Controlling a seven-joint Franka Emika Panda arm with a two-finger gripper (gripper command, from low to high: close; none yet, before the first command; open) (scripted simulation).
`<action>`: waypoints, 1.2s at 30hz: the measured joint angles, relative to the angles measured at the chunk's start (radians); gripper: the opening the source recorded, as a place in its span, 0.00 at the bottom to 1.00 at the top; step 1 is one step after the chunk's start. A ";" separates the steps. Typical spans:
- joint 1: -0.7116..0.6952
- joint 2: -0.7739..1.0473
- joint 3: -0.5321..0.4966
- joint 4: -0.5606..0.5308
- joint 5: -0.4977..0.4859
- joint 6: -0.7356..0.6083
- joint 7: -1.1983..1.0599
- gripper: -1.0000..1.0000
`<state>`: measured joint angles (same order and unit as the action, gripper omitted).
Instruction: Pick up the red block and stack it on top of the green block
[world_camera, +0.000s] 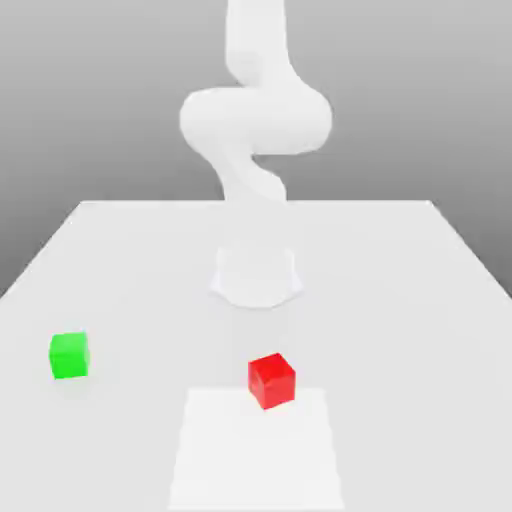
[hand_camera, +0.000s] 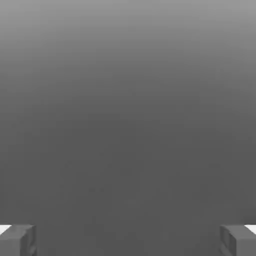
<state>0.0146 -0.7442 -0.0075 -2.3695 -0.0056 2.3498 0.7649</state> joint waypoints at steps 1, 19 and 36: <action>0.007 0.028 -0.004 -0.034 -0.003 0.024 -0.017 0.50; 0.133 0.662 -0.077 -0.602 -0.015 0.554 -0.359 0.50; 0.086 0.775 -0.021 -0.598 0.019 0.648 -0.389 0.00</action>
<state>0.1010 0.0307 -0.0283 -2.9675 0.0138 2.9974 0.3757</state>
